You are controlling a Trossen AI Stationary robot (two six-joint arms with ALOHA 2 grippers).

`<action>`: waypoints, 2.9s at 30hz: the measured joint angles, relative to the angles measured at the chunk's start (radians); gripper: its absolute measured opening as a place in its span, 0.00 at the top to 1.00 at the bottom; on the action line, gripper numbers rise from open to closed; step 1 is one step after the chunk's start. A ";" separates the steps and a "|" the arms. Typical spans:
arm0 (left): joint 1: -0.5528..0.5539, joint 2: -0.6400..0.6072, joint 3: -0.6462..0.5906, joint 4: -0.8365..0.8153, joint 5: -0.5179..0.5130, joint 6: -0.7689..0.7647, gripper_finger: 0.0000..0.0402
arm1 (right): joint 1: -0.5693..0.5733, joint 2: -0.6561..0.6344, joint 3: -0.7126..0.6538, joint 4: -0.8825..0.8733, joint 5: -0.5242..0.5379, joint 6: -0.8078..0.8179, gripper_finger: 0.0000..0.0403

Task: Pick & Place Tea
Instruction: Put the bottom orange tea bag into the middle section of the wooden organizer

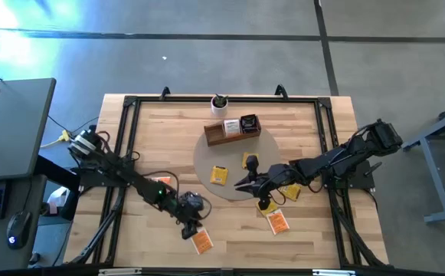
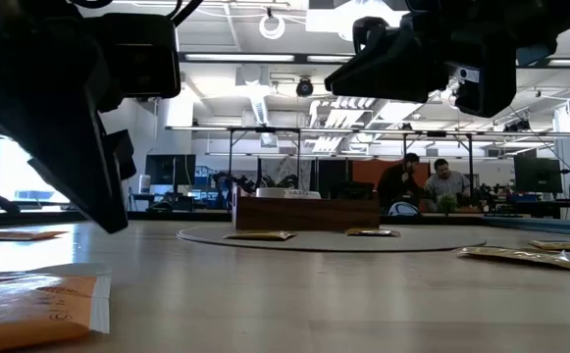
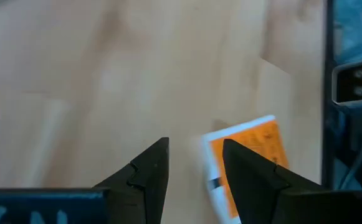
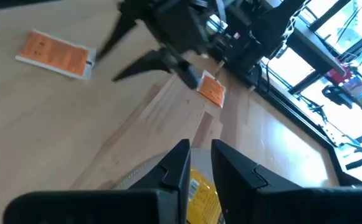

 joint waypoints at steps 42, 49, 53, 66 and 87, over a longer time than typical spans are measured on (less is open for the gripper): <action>-0.080 0.182 0.072 -0.005 -0.052 0.133 0.96 | 0.003 0.001 0.000 -0.055 0.047 0.000 0.86; -0.054 0.144 0.148 -0.066 -0.105 0.337 0.99 | 0.003 0.001 0.000 -0.054 0.047 0.000 0.85; -0.019 0.104 0.246 -0.131 -0.215 0.556 1.00 | 0.002 0.001 0.000 -0.044 -0.029 0.013 0.84; 0.019 0.088 0.537 -0.345 -0.307 1.168 1.00 | 0.004 0.001 0.000 0.065 -0.319 0.209 0.66; 0.022 0.087 0.558 -0.238 -0.111 1.692 1.00 | -0.112 0.177 0.000 0.387 -0.746 0.503 0.53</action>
